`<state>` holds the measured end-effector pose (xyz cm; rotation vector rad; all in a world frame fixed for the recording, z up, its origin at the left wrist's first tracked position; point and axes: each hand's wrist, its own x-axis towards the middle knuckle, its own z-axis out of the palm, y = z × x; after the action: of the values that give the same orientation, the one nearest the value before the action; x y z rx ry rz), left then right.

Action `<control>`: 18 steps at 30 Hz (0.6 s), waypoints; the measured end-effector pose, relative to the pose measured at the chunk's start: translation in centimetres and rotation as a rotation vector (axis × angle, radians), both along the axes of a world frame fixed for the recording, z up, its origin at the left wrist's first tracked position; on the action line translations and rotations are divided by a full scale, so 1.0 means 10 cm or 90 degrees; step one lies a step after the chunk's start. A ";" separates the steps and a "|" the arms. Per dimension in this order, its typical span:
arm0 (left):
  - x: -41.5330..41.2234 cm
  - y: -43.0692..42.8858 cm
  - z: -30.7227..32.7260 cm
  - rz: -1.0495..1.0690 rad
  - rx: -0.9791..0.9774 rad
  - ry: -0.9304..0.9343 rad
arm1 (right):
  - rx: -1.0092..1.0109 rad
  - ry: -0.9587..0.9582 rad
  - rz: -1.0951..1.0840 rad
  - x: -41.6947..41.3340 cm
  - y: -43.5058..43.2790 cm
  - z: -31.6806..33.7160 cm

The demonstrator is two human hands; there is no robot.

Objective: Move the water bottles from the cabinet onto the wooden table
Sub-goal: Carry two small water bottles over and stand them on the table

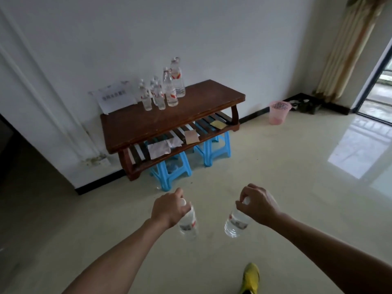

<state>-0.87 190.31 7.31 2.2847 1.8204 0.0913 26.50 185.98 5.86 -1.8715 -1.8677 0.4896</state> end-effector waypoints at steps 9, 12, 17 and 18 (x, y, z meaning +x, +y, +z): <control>0.57 2.15 -0.01 0.082 -0.001 -0.040 | -0.023 -0.002 0.108 0.64 2.50 0.07; 0.67 2.74 0.08 0.106 0.024 -0.073 | -0.018 -0.015 0.118 0.77 3.20 0.23; 0.75 4.02 0.09 0.133 0.076 -0.106 | -0.003 -0.020 0.113 0.85 4.52 0.33; 0.75 4.27 0.06 0.134 0.077 -0.111 | 0.003 -0.012 0.102 0.85 4.77 0.32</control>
<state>6.59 232.99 7.95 2.0761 2.0038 0.4318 35.03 233.68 9.07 -1.7373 -2.0401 0.5206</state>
